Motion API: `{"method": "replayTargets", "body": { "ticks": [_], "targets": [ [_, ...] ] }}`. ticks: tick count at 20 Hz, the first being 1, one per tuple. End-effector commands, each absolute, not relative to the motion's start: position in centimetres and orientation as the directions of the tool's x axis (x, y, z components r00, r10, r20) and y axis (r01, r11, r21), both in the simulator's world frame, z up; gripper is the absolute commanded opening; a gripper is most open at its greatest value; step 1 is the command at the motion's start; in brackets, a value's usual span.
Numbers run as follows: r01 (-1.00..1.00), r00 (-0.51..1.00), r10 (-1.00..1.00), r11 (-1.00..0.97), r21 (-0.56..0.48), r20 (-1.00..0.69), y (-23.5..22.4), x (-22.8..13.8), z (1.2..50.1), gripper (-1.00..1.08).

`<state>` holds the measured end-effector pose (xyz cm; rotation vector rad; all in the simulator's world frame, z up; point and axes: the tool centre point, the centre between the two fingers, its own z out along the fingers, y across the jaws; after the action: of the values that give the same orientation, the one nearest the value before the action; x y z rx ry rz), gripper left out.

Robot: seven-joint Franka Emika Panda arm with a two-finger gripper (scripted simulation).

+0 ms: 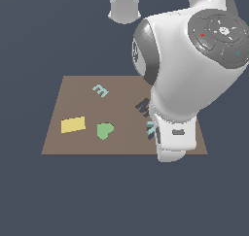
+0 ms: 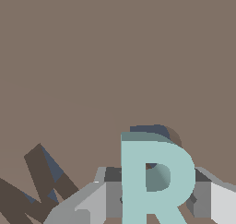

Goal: Insert a designated object into the corresponding slot on a board.

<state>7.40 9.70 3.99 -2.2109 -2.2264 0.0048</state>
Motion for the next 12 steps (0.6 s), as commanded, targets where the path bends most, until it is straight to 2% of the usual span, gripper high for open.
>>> {"method": "replayTargets", "body": {
  "ticks": [1,12],
  "targets": [
    [0.999,-0.037,0.999,0.037,-0.005,0.001,9.79,7.87,4.03,-1.00],
    [0.998,-0.065,0.998,0.065,-0.005,0.001,9.95,8.30,3.80,-1.00]
  ]
}}
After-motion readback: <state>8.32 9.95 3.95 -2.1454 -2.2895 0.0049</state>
